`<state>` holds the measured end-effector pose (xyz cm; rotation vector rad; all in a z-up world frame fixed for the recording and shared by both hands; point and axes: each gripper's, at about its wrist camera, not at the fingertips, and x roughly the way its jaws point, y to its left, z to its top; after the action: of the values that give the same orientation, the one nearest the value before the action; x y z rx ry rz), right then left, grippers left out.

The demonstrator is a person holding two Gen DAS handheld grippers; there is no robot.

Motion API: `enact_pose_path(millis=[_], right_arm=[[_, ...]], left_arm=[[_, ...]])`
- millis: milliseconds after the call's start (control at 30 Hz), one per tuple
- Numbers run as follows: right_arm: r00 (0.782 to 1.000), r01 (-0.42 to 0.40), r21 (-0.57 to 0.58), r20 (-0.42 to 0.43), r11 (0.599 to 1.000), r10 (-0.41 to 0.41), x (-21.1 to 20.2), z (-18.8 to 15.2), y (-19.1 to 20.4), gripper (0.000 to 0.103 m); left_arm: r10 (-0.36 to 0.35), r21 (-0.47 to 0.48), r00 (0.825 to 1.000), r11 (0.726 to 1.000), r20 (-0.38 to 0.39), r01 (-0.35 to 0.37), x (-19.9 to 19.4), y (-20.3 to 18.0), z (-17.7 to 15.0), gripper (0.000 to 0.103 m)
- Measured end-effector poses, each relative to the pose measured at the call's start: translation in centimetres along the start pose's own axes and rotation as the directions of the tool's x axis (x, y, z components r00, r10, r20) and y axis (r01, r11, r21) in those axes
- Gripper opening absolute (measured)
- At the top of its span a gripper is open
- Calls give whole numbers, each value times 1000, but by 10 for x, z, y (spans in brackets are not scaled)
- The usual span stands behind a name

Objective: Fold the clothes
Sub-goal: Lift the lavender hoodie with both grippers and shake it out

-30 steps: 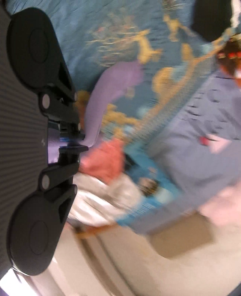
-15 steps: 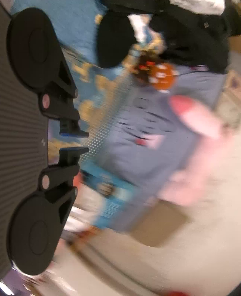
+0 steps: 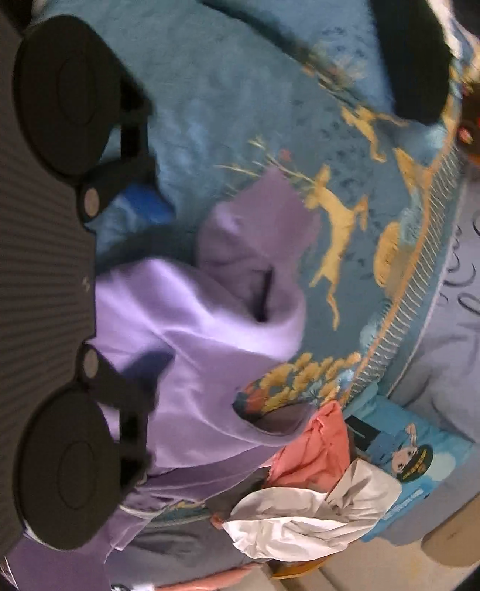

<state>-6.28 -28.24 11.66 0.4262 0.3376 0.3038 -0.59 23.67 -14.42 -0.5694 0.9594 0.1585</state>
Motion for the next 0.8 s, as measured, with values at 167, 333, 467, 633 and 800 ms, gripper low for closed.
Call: enact_pose_path(millis=[167,333,467,633,800], right_arm=[[1000,-6,2,-29,1000,6,10,-6,0,8],[999,-8,14,-36,1000,9,14,-7,-1,8],[999,-2,22,-43,1000,3,17,-9,-4,8],[999,-6,30,-50,1000,7,18,-12,-4,8],[998,-9,39,-54,999,11,20,-14,-5,8]], left_arm=[[-24,-11,999,1000,-43,23,27,-2,7,103],[-136,-210,991,969,4,134,39,12,-2,103],[-216,-359,975,907,57,222,48,22,-9,103],[-287,-457,951,834,118,309,50,28,-13,95],[-317,-377,940,861,129,342,24,13,-5,4]])
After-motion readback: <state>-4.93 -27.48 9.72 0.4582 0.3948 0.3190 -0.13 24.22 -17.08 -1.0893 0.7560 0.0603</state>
